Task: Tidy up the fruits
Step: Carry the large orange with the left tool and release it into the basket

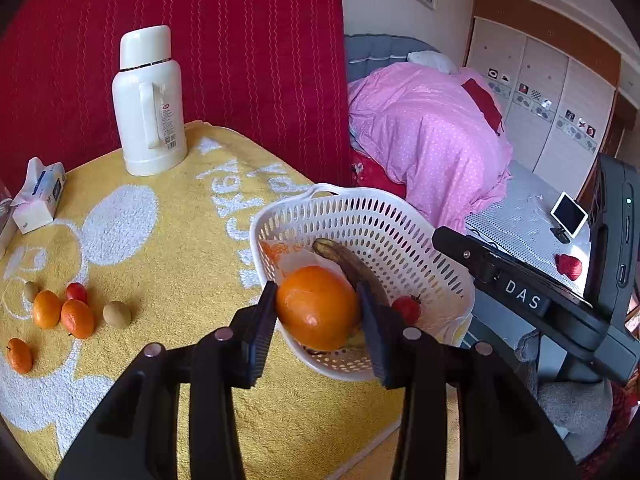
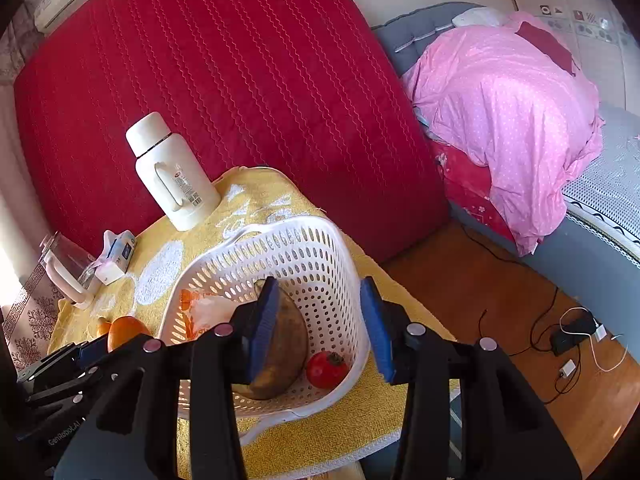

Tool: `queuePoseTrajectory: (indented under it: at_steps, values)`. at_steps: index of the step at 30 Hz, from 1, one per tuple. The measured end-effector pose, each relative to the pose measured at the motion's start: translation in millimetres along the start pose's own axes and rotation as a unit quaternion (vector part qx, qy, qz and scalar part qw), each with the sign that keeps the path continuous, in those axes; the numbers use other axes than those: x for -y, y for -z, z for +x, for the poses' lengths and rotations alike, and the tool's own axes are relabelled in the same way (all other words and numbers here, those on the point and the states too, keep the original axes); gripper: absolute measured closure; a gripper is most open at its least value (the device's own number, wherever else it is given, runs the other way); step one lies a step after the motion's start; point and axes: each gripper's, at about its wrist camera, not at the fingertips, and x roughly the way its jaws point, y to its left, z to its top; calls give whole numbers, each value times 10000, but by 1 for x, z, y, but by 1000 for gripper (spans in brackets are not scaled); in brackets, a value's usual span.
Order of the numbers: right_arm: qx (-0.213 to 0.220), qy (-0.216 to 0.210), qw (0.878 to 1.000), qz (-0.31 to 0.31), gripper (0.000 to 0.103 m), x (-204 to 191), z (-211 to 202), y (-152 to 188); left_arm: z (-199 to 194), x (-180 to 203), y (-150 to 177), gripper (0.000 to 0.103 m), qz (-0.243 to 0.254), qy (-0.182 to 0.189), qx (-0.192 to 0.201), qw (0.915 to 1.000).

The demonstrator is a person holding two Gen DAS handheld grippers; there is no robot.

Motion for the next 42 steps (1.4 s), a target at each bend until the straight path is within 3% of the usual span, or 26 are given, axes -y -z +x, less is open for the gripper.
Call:
queuePoseTrajectory:
  at_steps: [3, 5, 6, 13, 21, 26, 28, 42]
  values:
    - [6, 53, 10000, 43, 59, 5, 1, -1, 12, 1, -4, 58, -204, 133, -93, 9997]
    - [35, 89, 9999, 45, 59, 7, 1, -2, 14, -1, -4, 41, -355, 159, -65, 9992]
    - [51, 106, 9999, 41, 59, 8, 0, -2, 13, -3, -3, 40, -380, 137, -23, 9992]
    - [120, 225, 9996, 84, 59, 11, -1, -2, 10, -20, 5, 39, -435, -214, 19, 9988]
    - [115, 244, 9996, 70, 59, 9, -3, 1, 8, -39, 12, 38, -629, -334, -68, 9974]
    - [124, 214, 9997, 49, 59, 5, -6, 4, 3, -45, 17, 27, -659, -436, -52, 9969]
    - [117, 191, 9997, 37, 53, 4, -6, 5, 2, -49, 18, 25, -708, -449, -66, 9965]
    - [76, -7, 9998, -208, 50, -25, -9, 17, -8, -84, 30, 23, -1130, -704, -95, 9911]
